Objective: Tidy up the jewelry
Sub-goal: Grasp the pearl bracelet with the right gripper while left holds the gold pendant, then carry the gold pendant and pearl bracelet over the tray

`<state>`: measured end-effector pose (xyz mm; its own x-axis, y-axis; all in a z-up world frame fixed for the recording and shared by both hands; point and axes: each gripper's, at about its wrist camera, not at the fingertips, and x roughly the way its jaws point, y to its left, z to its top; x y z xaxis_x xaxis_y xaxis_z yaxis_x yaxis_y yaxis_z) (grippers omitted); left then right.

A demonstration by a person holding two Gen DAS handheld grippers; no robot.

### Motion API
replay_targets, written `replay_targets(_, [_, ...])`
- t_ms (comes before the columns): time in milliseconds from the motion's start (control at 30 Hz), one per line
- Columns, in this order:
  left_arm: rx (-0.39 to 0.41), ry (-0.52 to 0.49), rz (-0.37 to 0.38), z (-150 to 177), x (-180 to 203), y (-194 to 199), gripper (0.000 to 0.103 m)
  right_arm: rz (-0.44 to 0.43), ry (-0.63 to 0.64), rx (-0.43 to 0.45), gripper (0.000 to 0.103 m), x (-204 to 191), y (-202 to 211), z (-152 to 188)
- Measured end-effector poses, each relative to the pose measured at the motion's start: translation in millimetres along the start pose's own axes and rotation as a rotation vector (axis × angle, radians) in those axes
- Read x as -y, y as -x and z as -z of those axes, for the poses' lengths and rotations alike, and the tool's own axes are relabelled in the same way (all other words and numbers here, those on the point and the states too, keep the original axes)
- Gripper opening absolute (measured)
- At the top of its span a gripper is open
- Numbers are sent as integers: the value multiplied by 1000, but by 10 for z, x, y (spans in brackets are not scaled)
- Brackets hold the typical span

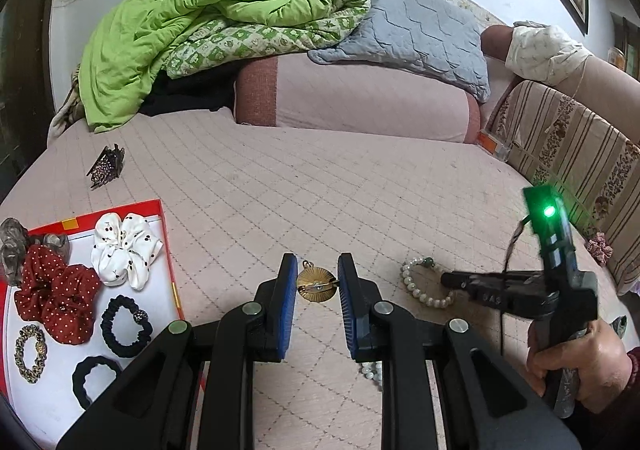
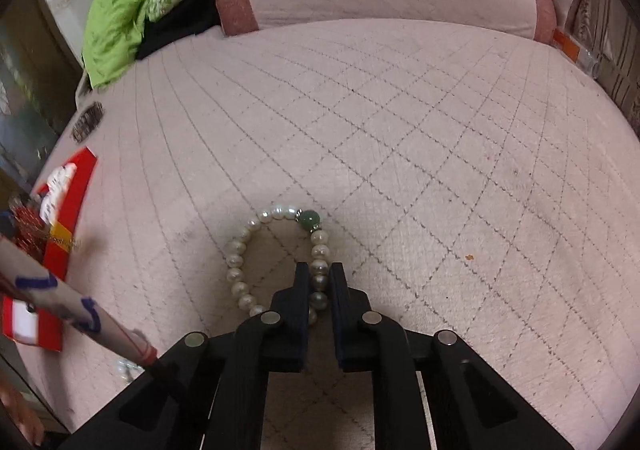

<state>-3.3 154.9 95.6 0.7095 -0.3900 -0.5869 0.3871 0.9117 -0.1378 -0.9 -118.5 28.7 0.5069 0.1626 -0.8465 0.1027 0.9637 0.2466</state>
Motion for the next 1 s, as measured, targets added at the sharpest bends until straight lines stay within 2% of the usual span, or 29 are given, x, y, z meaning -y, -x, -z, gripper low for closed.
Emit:
replay_targets(133, [2, -8, -9, 7, 10, 13, 20, -79, -36, 109, 10, 29, 244, -56])
replay_targets(267, [4, -14, -22, 12, 8, 28, 20, -235, -46, 256, 10, -33, 575, -79])
replay_targets(400, [12, -18, -46, 23, 24, 57, 20, -282, -8, 347, 10, -181, 780, -35])
replay_targets(633, [26, -29, -83, 53, -37, 158, 20, -402, -17, 365, 10, -464, 860, 11])
replay_targets(1000, [47, 47, -166, 168, -517, 527, 20, -483, 48, 357, 10, -1003, 870, 110])
